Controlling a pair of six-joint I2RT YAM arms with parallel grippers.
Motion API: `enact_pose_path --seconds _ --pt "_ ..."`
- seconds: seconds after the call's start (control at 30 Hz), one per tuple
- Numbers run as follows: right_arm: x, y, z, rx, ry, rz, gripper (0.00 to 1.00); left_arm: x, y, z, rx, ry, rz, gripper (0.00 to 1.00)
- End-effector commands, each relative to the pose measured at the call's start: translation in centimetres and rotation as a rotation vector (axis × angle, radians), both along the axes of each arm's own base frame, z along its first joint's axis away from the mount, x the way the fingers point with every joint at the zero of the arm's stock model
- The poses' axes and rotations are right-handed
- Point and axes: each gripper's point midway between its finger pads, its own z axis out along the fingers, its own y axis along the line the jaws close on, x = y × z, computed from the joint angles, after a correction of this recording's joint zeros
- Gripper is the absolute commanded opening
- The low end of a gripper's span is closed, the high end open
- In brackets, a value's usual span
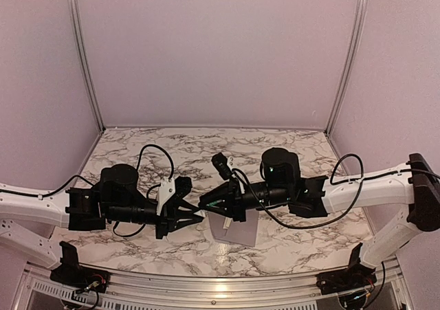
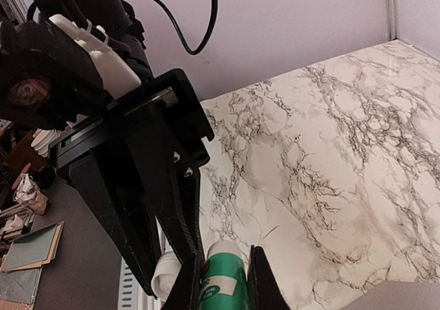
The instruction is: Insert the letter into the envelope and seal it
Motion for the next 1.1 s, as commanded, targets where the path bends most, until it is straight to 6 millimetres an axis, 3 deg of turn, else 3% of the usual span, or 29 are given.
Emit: enact_pose_path --seconds 0.0,0.2,0.53,1.07 --pt "-1.8 0.0 -0.6 -0.033 0.017 0.073 0.00 0.6 -0.6 3.4 -0.091 -0.072 0.014 0.00" --pt "-1.7 -0.4 1.1 0.013 -0.004 0.054 0.00 1.0 -0.8 2.4 -0.064 -0.064 0.028 0.00" --pt "-1.7 -2.8 3.8 0.067 -0.059 -0.015 0.00 1.5 -0.2 2.0 -0.053 -0.072 0.068 0.00" --pt "-2.0 -2.1 2.7 0.056 -0.034 0.021 0.00 0.4 -0.9 3.4 -0.090 -0.063 -0.004 0.00"
